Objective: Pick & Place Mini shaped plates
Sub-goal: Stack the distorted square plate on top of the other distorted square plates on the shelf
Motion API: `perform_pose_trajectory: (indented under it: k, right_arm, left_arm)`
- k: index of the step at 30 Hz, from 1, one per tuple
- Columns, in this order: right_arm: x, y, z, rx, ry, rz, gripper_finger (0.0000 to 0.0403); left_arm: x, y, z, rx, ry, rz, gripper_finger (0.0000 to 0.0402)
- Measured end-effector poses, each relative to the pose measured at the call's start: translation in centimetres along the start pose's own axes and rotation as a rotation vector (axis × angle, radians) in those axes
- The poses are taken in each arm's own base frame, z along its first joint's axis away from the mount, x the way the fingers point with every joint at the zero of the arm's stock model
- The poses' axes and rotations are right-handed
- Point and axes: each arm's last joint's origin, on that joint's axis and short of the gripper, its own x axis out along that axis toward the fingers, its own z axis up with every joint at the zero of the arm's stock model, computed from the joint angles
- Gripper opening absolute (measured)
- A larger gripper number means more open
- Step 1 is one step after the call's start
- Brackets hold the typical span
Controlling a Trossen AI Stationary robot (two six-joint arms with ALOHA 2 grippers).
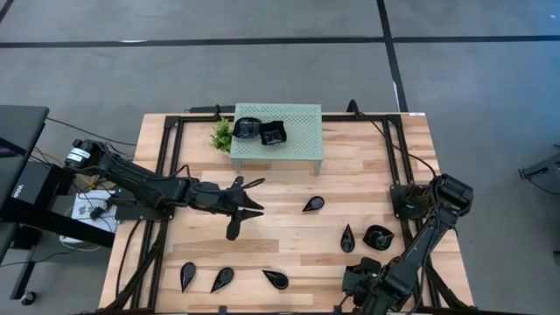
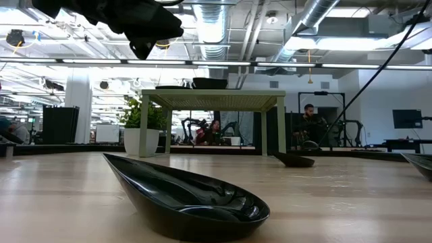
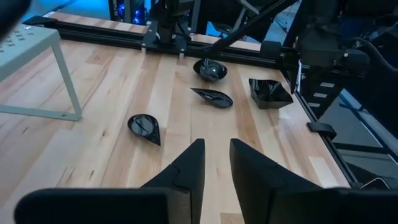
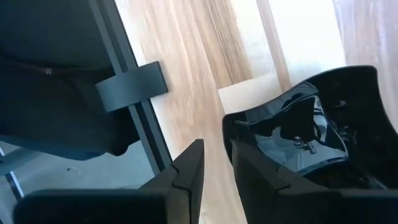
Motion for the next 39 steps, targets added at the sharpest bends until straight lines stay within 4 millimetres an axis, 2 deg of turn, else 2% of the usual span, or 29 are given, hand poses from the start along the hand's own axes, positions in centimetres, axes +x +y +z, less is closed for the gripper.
perform_pose_trajectory:
  k: [3,9,22,27,32,39]
  right_arm:
    - [0.2,0.0,0.0,-0.004,0.001,-0.003,0.0079]
    - [2.2,0.2,-0.3,-0.026,0.048,-0.041,0.0079]
    - [2.7,-0.1,-0.5,-0.038,0.060,-0.092,0.0078]
    - [2.7,-0.1,-0.3,-0.036,0.055,-0.084,0.0054]
    - [2.7,0.0,0.3,-0.020,0.045,-0.061,0.0007]
    - [2.2,0.5,2.3,0.010,0.035,0.000,0.0009]
  left_arm:
    - [0.0,0.0,0.0,0.000,0.000,0.000,0.0076]
    - [0.0,0.0,0.1,-0.001,-0.006,-0.001,0.0076]
    - [0.0,-0.1,0.4,0.028,-0.041,-0.007,0.0076]
    - [0.0,-0.1,0.4,0.029,-0.045,-0.008,0.0076]
    - [0.0,-0.1,0.5,0.027,-0.051,-0.009,0.0076]
    - [0.0,-0.1,0.6,0.026,-0.059,-0.011,0.0076]
